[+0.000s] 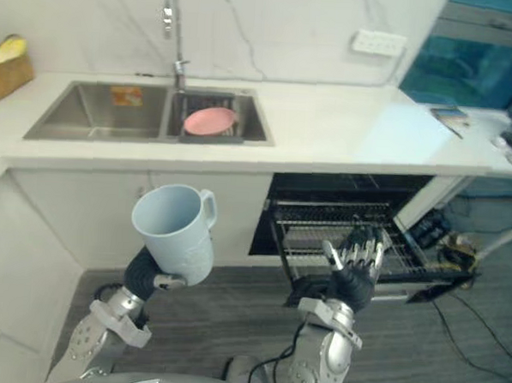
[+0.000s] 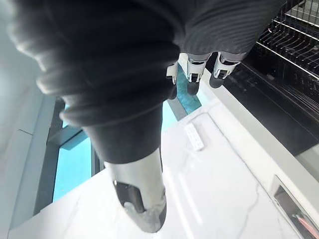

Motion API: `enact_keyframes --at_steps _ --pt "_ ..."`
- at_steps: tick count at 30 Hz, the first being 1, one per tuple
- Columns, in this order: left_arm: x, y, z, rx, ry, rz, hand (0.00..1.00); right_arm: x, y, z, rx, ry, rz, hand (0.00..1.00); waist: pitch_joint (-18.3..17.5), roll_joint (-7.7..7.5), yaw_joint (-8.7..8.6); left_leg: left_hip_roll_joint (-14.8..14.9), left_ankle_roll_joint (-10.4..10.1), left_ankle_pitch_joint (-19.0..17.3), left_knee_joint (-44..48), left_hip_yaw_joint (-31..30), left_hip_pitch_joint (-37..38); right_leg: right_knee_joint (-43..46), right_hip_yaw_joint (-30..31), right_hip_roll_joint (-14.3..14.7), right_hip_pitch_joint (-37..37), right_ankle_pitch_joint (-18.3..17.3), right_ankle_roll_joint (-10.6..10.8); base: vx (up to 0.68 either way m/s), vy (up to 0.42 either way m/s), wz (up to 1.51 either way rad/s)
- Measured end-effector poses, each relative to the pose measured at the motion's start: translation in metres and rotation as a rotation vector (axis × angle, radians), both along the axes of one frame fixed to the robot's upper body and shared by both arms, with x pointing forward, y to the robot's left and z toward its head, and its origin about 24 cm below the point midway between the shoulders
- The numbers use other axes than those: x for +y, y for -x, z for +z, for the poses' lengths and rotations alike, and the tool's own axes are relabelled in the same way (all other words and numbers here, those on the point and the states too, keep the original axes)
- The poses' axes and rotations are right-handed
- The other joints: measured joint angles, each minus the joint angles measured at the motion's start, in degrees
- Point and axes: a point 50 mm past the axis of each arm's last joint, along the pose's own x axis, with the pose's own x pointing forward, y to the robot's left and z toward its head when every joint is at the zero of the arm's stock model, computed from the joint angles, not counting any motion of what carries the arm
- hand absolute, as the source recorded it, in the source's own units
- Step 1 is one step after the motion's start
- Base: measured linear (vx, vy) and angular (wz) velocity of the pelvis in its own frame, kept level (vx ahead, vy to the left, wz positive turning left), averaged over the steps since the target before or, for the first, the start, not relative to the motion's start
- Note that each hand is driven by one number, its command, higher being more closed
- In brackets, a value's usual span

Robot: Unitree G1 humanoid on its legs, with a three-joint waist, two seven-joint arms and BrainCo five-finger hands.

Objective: Walk over to the sink, pick up the cup, carry it to the dishwasher, place the cup inside the dishwasher, then close the dishwasher door

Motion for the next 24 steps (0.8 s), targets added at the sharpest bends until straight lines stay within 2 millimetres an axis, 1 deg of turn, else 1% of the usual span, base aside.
enact_keyframes --at_steps 1,2,3,4,5,6,7,8,9,10,11,12,13,14,15,16,17,18,19,20,21,22,23,24 --pt "-0.002 0.001 0.001 -0.004 0.007 0.0 1.0 -0.001 -0.005 0.005 -0.018 0.024 0.019 0.0 0.2 1.17 -0.21 0.59 0.06 -0.62 0.05 0.01 0.4 -0.85 0.83 1.43 0.02 -0.73 0.36 0.16 -0.071 -0.62" --pt "-0.004 0.001 0.002 -0.011 0.01 -0.001 1.0 -0.001 -0.008 0.009 -0.035 0.035 0.025 0.0 0.69 1.97 -0.42 1.26 -0.18 -1.05 0.85 0.05 0.54 -1.1 1.42 2.4 -0.05 -1.66 0.58 0.15 -0.072 -0.52" --pt "-0.004 0.001 0.003 -0.014 0.006 -0.003 1.0 -0.001 -0.009 0.011 -0.042 0.036 0.026 0.0 0.73 2.04 -0.56 1.53 -0.26 -1.11 1.95 0.05 0.5 -1.08 1.55 2.68 -0.15 -2.5 0.69 0.1 -0.086 -0.24" --pt "-0.007 0.001 0.003 -0.02 -0.004 -0.013 1.0 -0.001 -0.011 0.013 -0.051 0.038 0.028 0.0 0.8 2.04 -0.79 2.23 -0.43 -0.97 7.06 0.0 -1.45 -1.32 1.62 3.05 0.16 -3.3 0.72 0.06 -0.092 -0.13" --pt "-0.009 0.002 0.003 -0.02 0.0 -0.02 1.0 0.0 -0.011 0.016 -0.055 0.042 0.035 0.0 1.16 1.44 -0.69 3.28 -0.57 -0.38 13.51 -0.11 -4.32 -1.89 1.63 3.5 0.52 -3.38 0.68 0.07 -0.135 -0.15" --pt "-0.013 0.004 0.004 -0.02 0.007 -0.034 1.0 0.0 -0.012 0.022 -0.07 0.051 0.042 0.0 1.14 2.25 -0.54 5.17 0.36 1.33 21.53 -0.6 -8.07 -3.31 1.67 4.44 1.44 -3.37 0.66 0.1 -0.114 -0.16" --pt "-0.016 0.004 0.004 -0.023 0.009 -0.046 1.0 0.0 -0.012 0.027 -0.089 0.056 0.045 0.0 1.75 2.97 -0.56 7.08 1.76 4.97 29.09 -1.3 -11.7 -5.43 1.65 5.72 3.19 -3.36 0.65 0.13 -0.09 -0.25" --pt "-0.02 0.007 0.004 -0.022 0.011 -0.067 1.0 0.001 -0.012 0.032 -0.107 0.062 0.052 0.0 2.64 2.63 -0.55 8.43 1.74 11.88 37.04 -2.69 -15.62 -8.42 2.67 6.78 5.83 -3.0 0.1 0.2 -0.01 -0.43" --pt "-0.023 0.009 0.004 -0.022 0.01 -0.08 1.0 0.001 -0.012 0.035 -0.117 0.067 0.056 0.0 2.67 2.5 0.02 8.35 0.72 10.22 39.41 -3.79 -17.05 -9.8 4.39 7.14 7.35 -2.11 -0.62 0.19 0.013 -0.62" --pt "-0.026 0.01 0.004 -0.021 0.018 -0.091 1.0 0.0 -0.013 0.038 -0.127 0.078 0.058 0.0 2.62 2.56 0.27 7.77 0.46 6.94 38.2 -4.41 -17.39 -10.56 5.65 7.24 8.25 -1.63 -0.87 0.21 0.035 -0.78" --pt "-0.029 0.012 0.004 -0.021 0.022 -0.098 1.0 0.0 -0.015 0.04 -0.128 0.089 0.068 0.0 2.62 2.56 0.23 5.8 0.68 3.06 32.18 -5.72 -17.45 -11.31 7.9 7.25 8.8 -1.22 -1.25 0.14 0.028 -0.73" --pt "-0.029 0.012 0.004 -0.021 0.022 -0.096 1.0 0.0 -0.017 0.041 -0.128 0.095 0.075 0.0 2.62 2.56 0.35 4.67 0.63 1.57 28.15 -6.86 -17.5 -11.62 9.29 7.24 8.73 -1.14 -1.27 0.14 0.072 -0.96" --pt "-0.03 0.013 0.004 -0.016 0.032 -0.088 1.0 0.0 -0.018 0.042 -0.127 0.103 0.085 0.0 2.64 2.4 0.76 1.69 0.35 0.08 18.9 -10.56 -17.54 -12.84 12.98 7.18 8.68 -0.22 -0.99 0.13 0.118 -1.15" --pt "-0.03 0.013 0.004 -0.007 0.036 -0.071 1.0 0.0 -0.02 0.042 -0.124 0.114 0.1 0.0 2.66 2.39 1.25 -1.08 -0.35 0.49 11.04 -15.68 -17.85 -14.48 16.05 7.1 8.67 0.09 -1.06 0.13 0.137 -1.19" --pt "-0.029 0.013 0.004 -0.007 0.032 -0.066 1.0 0.001 -0.021 0.042 -0.117 0.115 0.108 0.0 2.66 2.39 1.39 -2.02 -0.74 1.21 8.22 -17.87 -18.12 -15.21 17.43 7.06 8.75 0.15 -1.16 0.13 0.16 -1.21" --pt "-0.03 0.013 0.004 -0.004 0.033 -0.057 1.0 0.003 -0.022 0.039 -0.102 0.118 0.13 0.0 2.69 2.45 1.61 -2.81 -1.28 3.61 3.78 -21.01 -18.56 -16.38 19.82 7.03 9.16 0.19 -1.16 0.13 0.171 -1.17" --pt "-0.03 0.014 0.003 -0.003 0.029 -0.052 1.0 0.005 -0.024 0.034 -0.079 0.118 0.149 0.0 2.73 2.64 1.64 -2.25 -1.56 6.12 0.36 -21.94 -18.27 -17.27 21.12 7.18 9.9 0.47 -0.62 0.13 0.178 -1.13" --pt "-0.032 0.014 0.004 -0.003 0.03 -0.057 1.0 0.007 -0.025 0.032 -0.066 0.119 0.16 0.0 2.75 2.75 1.57 -1.61 -1.98 8.31 -0.16 -21.33 -18.11 -17.48 21.63 7.3 10.34 0.72 0.28 0.17 0.242 -1.05" --pt "-0.033 0.015 0.004 -0.007 0.024 -0.068 1.0 0.008 -0.025 0.03 -0.053 0.124 0.171 0.0 2.72 2.88 1.59 -0.93 -1.23 12.1 -0.13 -19.29 -17.05 -18.09 23.28 7.59 11.13 1.39 1.92 0.18 0.277 -0.95" --pt "-0.036 0.015 0.005 -0.014 0.018 -0.09 1.0 0.01 -0.025 0.03 -0.052 0.118 0.181 0.0 2.55 2.05 1.69 -1.19 -0.41 11.68 0.29 -16.89 -16.59 -19.07 24.92 6.81 11.54 1.95 3.3 0.19 0.294 -0.9" --pt "-0.038 0.014 0.006 -0.021 0.016 -0.1 1.0 0.011 -0.025 0.03 -0.055 0.118 0.181 0.0 2.3 1.88 1.76 -1.49 0.05 11.39 0.16 -15.78 -16.51 -19.1 25.68 6.22 11.48 2.09 3.76 0.16 0.262 -0.7" --pt "-0.042 0.013 0.009 -0.04 0.013 -0.121 1.0 0.009 -0.026 0.031 -0.055 0.119 0.177 0.0 2.64 0.68 1.76 -2.2 0.87 11.12 -0.15 -14.07 -16.46 -18.77 26.52 5.07 10.91 2.13 5.12 0.15 0.241 -0.52" --pt "-0.045 0.011 0.012 -0.056 0.014 -0.134 1.0 0.009 -0.025 0.03 -0.05 0.117 0.174 0.0 3.1 -0.42 1.74 -2.82 2.24 11.18 -0.22 -12.6 -16.29 -17.81 26.89 4.12 10.09 1.79 5.89 0.14 0.227 -0.44" --pt "-0.045 0.01 0.013 -0.062 0.015 -0.136 1.0 0.008 -0.025 0.029 -0.044 0.113 0.173 0.0 3.21 -0.9 1.68 -3.09 2.66 10.92 -0.06 -12.12 -15.94 -16.9 26.67 3.77 9.49 1.64 6.18 0.14 0.191 -0.46"
